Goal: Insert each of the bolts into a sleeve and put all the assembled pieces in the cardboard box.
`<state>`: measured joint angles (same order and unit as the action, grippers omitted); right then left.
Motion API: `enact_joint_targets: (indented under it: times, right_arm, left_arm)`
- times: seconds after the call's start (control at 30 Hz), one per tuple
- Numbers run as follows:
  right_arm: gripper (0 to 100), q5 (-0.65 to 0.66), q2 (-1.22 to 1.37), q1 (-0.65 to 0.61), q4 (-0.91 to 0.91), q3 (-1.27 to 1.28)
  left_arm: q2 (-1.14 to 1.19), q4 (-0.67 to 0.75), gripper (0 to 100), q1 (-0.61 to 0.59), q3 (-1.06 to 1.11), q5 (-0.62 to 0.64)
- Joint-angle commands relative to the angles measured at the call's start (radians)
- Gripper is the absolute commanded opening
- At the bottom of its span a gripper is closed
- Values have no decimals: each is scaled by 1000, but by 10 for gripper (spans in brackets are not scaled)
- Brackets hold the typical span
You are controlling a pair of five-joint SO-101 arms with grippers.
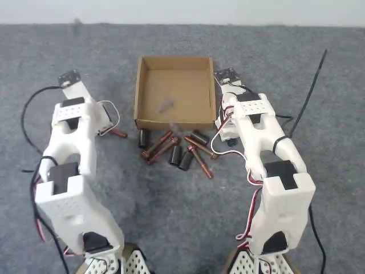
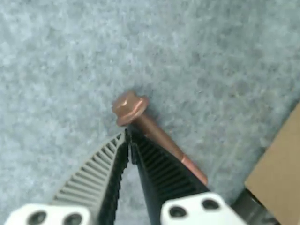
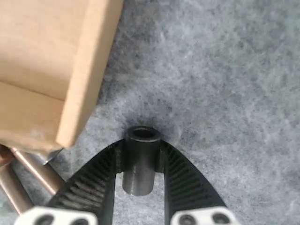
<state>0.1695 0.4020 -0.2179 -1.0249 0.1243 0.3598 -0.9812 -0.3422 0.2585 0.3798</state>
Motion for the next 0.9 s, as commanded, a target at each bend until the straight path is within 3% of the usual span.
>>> enact_joint_targets:
  times: [0.0, 0.23, 0.37, 0.47, 0.7, 0.87]
  right_arm:
    - [7, 17, -8, 16, 16, -55]
    - [7, 17, -8, 16, 16, -55]
    - [7, 17, -8, 18, 16, -55]
    - [7, 17, -8, 18, 16, -55]
    - [7, 17, -8, 18, 16, -55]
    - [7, 17, -8, 18, 16, -55]
  left_arm:
    - [-80, -44, 12, 6, -48, 26]
    - [-353, -26, 15, 103, 120, 121]
    - [-431, -20, 110, 155, 189, 180]
    - [-414, -9, 164, 112, 194, 209]
    - [-210, 107, 166, -2, 171, 264]
    - [-77, 12, 166, -2, 50, 264]
